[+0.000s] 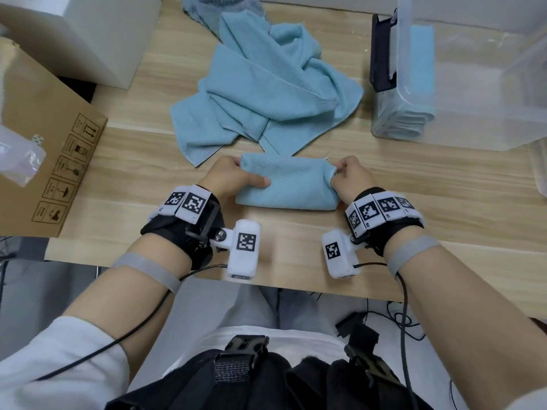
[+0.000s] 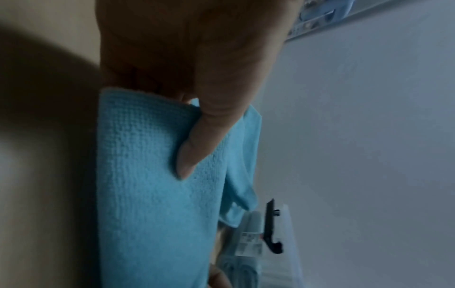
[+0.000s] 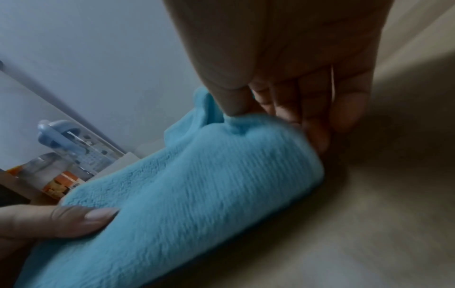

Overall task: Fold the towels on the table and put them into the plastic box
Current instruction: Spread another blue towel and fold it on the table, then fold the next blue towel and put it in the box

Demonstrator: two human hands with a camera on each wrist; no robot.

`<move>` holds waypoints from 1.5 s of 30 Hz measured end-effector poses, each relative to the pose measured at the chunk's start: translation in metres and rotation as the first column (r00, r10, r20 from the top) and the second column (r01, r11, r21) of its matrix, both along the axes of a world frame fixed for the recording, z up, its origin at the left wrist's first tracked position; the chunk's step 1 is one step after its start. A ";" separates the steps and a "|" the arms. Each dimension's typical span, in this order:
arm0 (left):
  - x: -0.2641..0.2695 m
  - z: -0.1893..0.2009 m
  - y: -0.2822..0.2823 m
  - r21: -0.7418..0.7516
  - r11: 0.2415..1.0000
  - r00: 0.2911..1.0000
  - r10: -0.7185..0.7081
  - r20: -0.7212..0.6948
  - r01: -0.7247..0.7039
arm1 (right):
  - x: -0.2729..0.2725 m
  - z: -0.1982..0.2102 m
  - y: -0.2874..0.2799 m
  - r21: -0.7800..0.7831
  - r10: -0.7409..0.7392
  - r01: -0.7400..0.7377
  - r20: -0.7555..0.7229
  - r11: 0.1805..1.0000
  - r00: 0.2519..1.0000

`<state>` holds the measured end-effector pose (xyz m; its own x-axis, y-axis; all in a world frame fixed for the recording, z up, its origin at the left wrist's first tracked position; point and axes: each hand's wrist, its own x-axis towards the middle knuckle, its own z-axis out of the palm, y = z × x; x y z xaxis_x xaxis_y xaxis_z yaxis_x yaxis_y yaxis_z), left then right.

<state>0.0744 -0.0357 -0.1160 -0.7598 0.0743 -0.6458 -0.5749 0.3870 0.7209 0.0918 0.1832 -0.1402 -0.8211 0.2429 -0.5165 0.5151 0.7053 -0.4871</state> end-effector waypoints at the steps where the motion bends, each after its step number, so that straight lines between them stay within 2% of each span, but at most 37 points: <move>1: -0.005 0.006 0.000 0.004 1.000 0.999 -0.031 -0.027 0.031 | -0.003 0.004 0.003 0.004 0.009 -0.009 -0.004 1.000 1.000; 4: -0.020 0.037 0.008 0.039 0.985 0.975 -0.158 -0.157 0.166 | -0.012 0.035 0.007 -0.122 0.062 -0.084 -0.175 0.989 0.983; 6: -0.030 0.067 0.018 0.062 0.953 0.925 -0.272 -0.264 0.298 | -0.015 0.067 0.006 -0.220 0.190 -0.259 -0.292 0.940 0.937; 8: -0.039 0.093 0.030 0.051 0.912 0.857 -0.363 -0.367 0.408 | -0.017 0.093 0.005 -0.266 0.295 -0.386 -0.324 0.883 0.899; 12: -0.059 0.136 0.056 0.073 0.827 0.741 -0.456 -0.493 0.557 | -0.027 0.128 0.018 -0.322 0.237 -0.342 -0.323 0.883 0.916; 15: -0.075 0.153 0.078 0.112 0.815 0.706 -0.412 -0.576 0.568 | -0.034 0.147 0.038 -0.353 0.168 -0.302 -0.362 0.886 0.917; 19: -0.100 0.151 0.114 0.249 0.883 0.790 -0.192 -0.582 0.398 | -0.048 0.162 0.071 -0.526 0.006 -0.208 -0.360 0.825 0.933; 22: -0.118 0.134 0.141 0.350 0.907 0.872 -0.038 -0.487 0.234 | -0.065 0.167 0.105 -0.625 -0.161 -0.070 -0.305 0.778 0.939; 25: -0.132 0.108 0.162 0.354 0.926 0.943 -0.003 -0.334 0.128 | -0.093 0.166 0.140 -0.626 -0.325 0.087 -0.276 0.775 0.904; 28: -0.140 0.081 0.177 0.316 0.943 0.978 -0.035 -0.206 0.100 | -0.128 0.156 0.167 -0.612 -0.424 0.237 -0.179 0.755 0.888; 32: -0.146 0.063 0.189 0.250 0.963 0.988 -0.073 -0.135 0.105 | -0.159 0.133 0.179 -0.519 -0.393 0.377 0.083 0.767 0.916; 36: -0.151 0.060 0.190 0.239 0.963 0.987 -0.096 -0.130 0.125 | -0.174 0.110 0.173 -0.515 -0.228 0.370 0.319 0.773 0.920; 39: -0.153 0.059 0.190 0.245 0.960 0.987 -0.112 -0.117 0.138 | -0.179 0.093 0.172 -0.523 -0.121 0.328 0.390 0.787 0.913; 45: -0.156 0.057 0.189 0.273 0.951 0.988 -0.122 -0.091 0.143 | -0.180 0.068 0.173 -0.401 -0.074 0.255 0.416 0.880 0.906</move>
